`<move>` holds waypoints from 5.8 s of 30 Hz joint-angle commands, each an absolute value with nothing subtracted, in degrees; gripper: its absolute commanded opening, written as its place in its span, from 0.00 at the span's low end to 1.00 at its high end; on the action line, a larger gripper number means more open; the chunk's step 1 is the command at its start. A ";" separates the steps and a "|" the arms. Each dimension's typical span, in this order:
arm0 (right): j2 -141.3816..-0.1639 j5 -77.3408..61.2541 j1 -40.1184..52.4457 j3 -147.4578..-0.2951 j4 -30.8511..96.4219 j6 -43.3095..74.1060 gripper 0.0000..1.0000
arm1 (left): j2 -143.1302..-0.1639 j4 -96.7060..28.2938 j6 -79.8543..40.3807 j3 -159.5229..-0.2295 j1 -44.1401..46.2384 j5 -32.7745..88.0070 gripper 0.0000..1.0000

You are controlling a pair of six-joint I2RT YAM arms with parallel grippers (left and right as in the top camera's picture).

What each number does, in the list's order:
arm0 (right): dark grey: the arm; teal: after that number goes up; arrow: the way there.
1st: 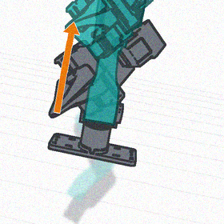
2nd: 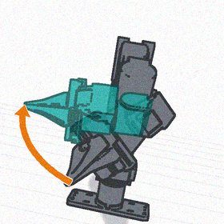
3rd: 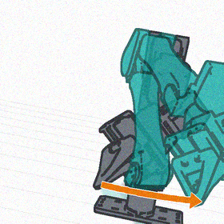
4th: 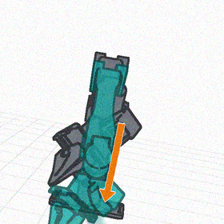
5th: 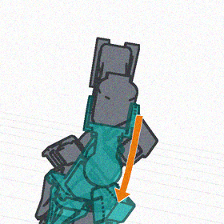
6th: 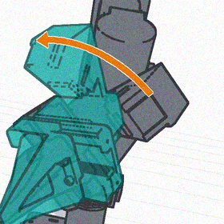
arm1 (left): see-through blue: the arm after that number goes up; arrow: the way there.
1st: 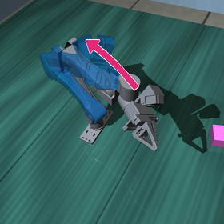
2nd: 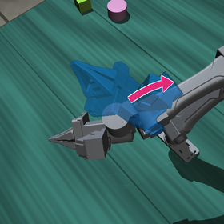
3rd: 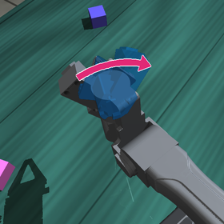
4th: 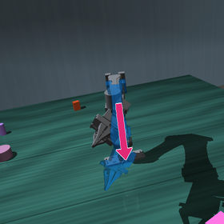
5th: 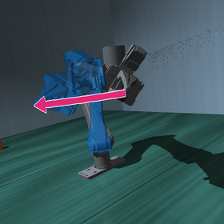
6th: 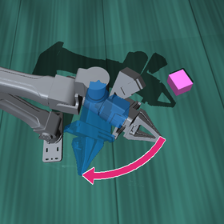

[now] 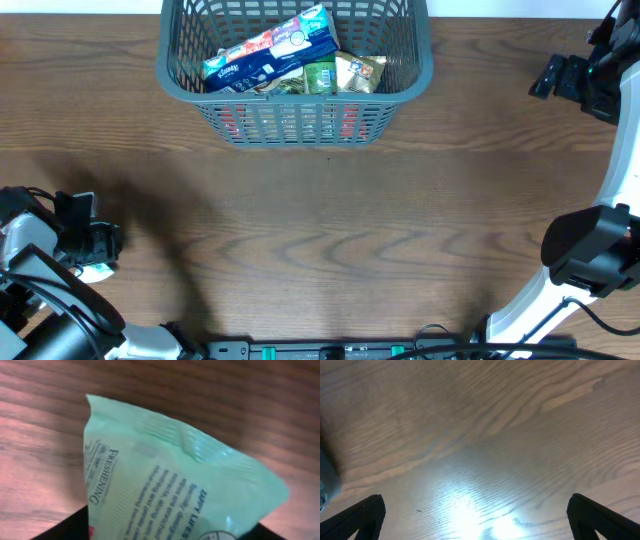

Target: Pack container

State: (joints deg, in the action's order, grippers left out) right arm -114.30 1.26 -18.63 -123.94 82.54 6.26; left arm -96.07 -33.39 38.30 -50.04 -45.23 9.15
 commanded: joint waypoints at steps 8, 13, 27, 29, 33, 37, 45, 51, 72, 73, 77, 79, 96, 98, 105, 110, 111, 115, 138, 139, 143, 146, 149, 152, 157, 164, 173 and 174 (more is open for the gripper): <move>-114.13 1.50 -19.05 -123.61 83.22 5.02 0.99 | -96.44 -33.50 38.76 -49.82 -45.45 10.11 0.19; -114.13 1.50 -19.05 -123.61 83.42 5.02 0.99 | -96.31 -33.74 38.30 -49.84 -45.39 12.14 0.06; -114.13 1.48 -19.05 -123.61 83.53 5.04 0.99 | -92.44 -51.29 16.69 -74.61 -35.55 18.61 0.06; -114.13 1.45 -19.05 -123.61 83.48 5.04 0.99 | -92.47 -56.07 15.27 -83.11 -32.47 18.61 0.06; -114.13 1.45 -19.05 -123.61 83.55 5.04 0.99 | -92.47 -62.83 15.42 -99.44 -25.56 18.61 0.05; -114.13 1.41 -19.05 -123.61 83.57 5.06 0.99 | -92.47 -64.66 20.82 -112.53 -16.08 18.09 0.06; -114.13 0.86 -19.05 -123.61 83.57 5.06 0.99 | -93.51 -57.74 53.58 -119.85 8.71 6.02 0.06; -114.13 -0.30 -19.05 -123.61 83.59 5.06 0.99 | -101.27 -48.27 63.83 -119.85 15.70 5.32 0.06; -114.13 -0.30 -19.05 -123.61 84.73 5.06 0.99 | -120.11 -58.70 60.97 -119.81 16.10 6.61 0.99; -114.13 -0.30 -19.05 -123.61 84.71 5.06 0.99 | -119.96 -59.24 59.57 -119.81 16.10 6.59 0.99; -114.13 -0.27 -19.05 -123.61 84.58 5.04 0.99 | -117.51 -59.68 51.07 -119.83 15.57 6.55 0.98; -114.13 -0.30 -19.05 -123.61 84.09 5.02 0.99 | -115.46 -59.44 47.59 -119.83 14.94 6.31 0.98; -113.67 -10.66 -6.39 -136.81 65.01 -4.32 0.99 | -95.29 -61.84 13.30 -119.81 -9.69 3.18 0.98; -112.79 -10.04 -5.50 -138.45 65.56 -3.29 0.99 | -94.50 -64.40 12.53 -119.81 -11.90 3.62 0.99; -106.52 -5.50 -4.95 -138.61 73.36 1.52 0.99 | -87.70 -66.57 12.60 -114.61 -13.58 3.57 0.99; -101.91 -2.79 -4.93 -138.56 81.45 3.20 0.99 | -78.54 -64.66 12.84 -103.59 -13.58 3.60 0.98; -100.73 -2.74 -4.80 -138.52 83.05 3.18 0.99 | -75.37 -63.37 13.02 -99.33 -13.61 3.57 0.99; -96.62 0.51 -3.90 -135.72 85.23 3.57 0.99 | -66.13 -58.59 12.80 -86.28 -13.58 3.57 0.99; -42.96 4.25 4.95 -46.68 37.54 2.72 0.99 | -34.83 -49.95 11.88 -52.97 -13.58 1.89 0.98; -42.54 4.03 4.97 -46.33 38.54 2.74 0.99 | -34.83 -50.09 11.88 -52.97 -13.58 1.89 0.98; -42.48 4.08 4.95 -46.15 45.45 2.72 0.99 | -34.83 -50.09 11.88 -52.97 -13.58 1.89 0.99; -42.70 4.08 4.95 -46.15 49.63 2.72 0.99 | -34.83 -50.09 11.88 -52.97 -13.54 1.89 0.99; -42.76 4.08 4.95 -46.15 53.08 2.72 0.99 | -34.83 -50.09 11.88 -52.97 -13.54 1.89 0.99; -42.76 4.08 4.95 -46.15 55.48 2.72 0.99 | -34.83 -50.09 11.88 -52.97 -13.54 1.89 0.98; -42.76 4.08 4.95 -46.15 56.77 2.72 0.99 | -34.83 -50.09 11.88 -52.97 -13.54 1.89 0.98; -42.74 4.08 4.95 -46.15 56.80 2.72 0.99 | -34.83 -50.09 11.88 -52.97 -13.54 1.89 0.98; -37.78 4.49 5.10 -46.15 57.14 2.72 0.99 | -34.83 -50.09 11.88 -52.97 -13.54 1.89 0.98; -36.29 4.32 5.26 -46.15 57.80 2.72 0.99 | -34.83 -50.09 11.88 -52.97 -13.54 1.89 0.99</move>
